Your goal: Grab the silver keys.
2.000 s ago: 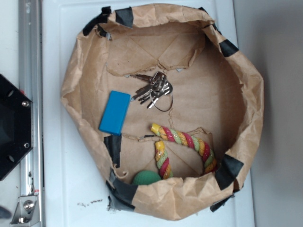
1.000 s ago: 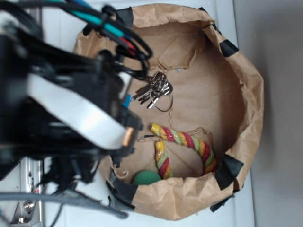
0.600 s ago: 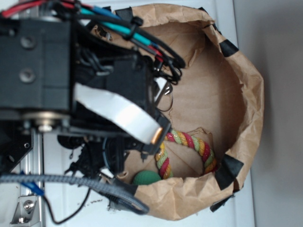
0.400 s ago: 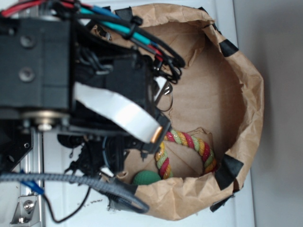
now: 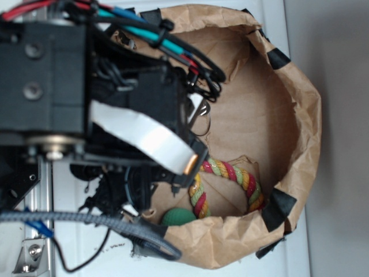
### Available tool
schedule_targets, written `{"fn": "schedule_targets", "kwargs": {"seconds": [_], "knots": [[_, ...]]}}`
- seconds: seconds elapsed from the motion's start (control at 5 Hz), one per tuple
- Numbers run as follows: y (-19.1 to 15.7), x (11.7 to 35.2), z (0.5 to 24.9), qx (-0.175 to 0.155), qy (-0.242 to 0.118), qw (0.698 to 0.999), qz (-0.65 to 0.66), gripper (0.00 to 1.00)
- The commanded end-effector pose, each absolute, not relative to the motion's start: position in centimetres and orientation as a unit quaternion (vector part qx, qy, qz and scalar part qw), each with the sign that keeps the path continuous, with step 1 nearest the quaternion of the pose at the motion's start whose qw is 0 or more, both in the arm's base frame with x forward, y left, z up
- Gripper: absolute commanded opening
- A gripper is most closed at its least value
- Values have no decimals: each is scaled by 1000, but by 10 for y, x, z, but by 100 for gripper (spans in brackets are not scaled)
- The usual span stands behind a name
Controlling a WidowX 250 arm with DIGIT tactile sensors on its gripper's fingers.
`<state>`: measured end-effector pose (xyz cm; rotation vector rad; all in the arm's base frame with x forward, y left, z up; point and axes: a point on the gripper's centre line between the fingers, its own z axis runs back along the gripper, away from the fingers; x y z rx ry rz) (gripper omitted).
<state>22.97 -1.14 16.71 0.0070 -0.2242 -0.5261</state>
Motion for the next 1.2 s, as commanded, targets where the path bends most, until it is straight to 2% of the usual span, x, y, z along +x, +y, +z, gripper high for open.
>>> {"fn": "schedule_targets", "kwargs": {"seconds": [0.0, 0.2, 0.4, 0.6, 0.8, 1.0], "knots": [[-17, 255, 156, 5, -132, 962, -241, 100], [-9, 272, 147, 1, -150, 963, -223, 100], [-1, 275, 138, 12, -147, 963, -225, 100], [10, 274, 117, 90, -143, 961, -220, 100], [23, 271, 108, 130, -115, 959, -225, 100], [27, 268, 102, 141, -108, 957, -230, 100]]}}
